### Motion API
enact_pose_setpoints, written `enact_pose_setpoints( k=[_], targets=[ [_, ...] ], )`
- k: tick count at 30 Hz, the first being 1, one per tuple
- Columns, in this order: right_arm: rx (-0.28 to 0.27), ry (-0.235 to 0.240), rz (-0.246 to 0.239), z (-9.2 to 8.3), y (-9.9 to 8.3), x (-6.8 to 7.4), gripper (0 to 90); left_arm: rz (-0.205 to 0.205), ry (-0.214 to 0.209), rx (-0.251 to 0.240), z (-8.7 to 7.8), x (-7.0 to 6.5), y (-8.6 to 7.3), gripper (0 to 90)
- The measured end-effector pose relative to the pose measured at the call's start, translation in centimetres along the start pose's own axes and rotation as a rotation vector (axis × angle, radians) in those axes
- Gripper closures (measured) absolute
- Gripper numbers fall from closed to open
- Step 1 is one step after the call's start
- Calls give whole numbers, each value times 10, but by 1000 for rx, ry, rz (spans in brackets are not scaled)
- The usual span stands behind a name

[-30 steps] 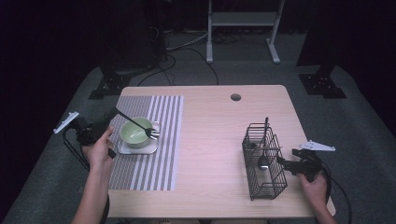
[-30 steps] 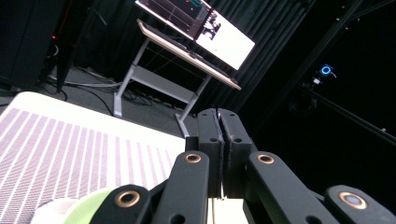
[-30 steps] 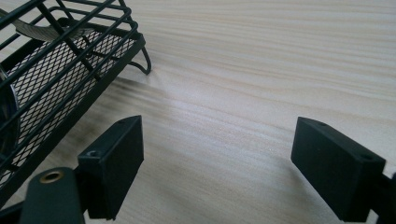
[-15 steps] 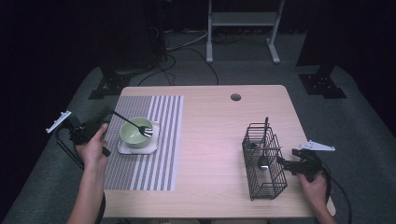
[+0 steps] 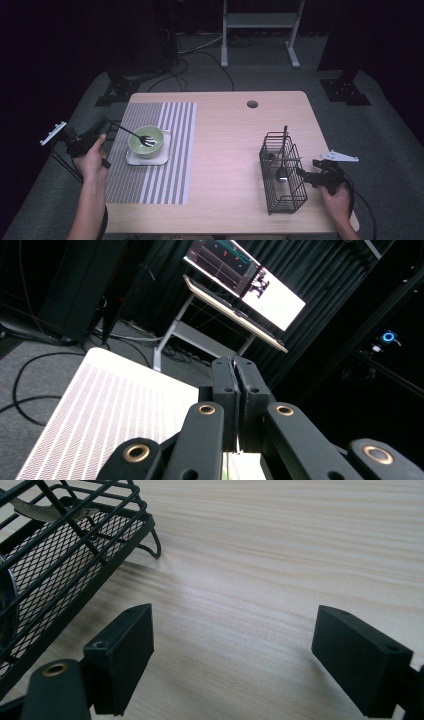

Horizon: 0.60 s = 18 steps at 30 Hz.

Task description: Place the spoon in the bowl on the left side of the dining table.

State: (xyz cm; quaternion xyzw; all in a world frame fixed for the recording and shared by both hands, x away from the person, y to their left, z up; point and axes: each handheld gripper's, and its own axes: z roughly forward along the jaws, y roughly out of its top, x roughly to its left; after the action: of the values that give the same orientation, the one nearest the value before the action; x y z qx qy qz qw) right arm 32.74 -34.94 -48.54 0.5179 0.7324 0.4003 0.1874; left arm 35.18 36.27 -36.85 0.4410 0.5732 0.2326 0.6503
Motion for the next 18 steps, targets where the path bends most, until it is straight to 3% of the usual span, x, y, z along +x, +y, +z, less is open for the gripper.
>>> enact_pose_setpoints(
  k=[14,18],
  targets=[
    [1,-2,-1,0,0,0,160,-33,58,1,0,21,-5,890],
    [2,-3,-3,0,0,0,160,-26,63,4,1,21,-5,890]
  ],
)
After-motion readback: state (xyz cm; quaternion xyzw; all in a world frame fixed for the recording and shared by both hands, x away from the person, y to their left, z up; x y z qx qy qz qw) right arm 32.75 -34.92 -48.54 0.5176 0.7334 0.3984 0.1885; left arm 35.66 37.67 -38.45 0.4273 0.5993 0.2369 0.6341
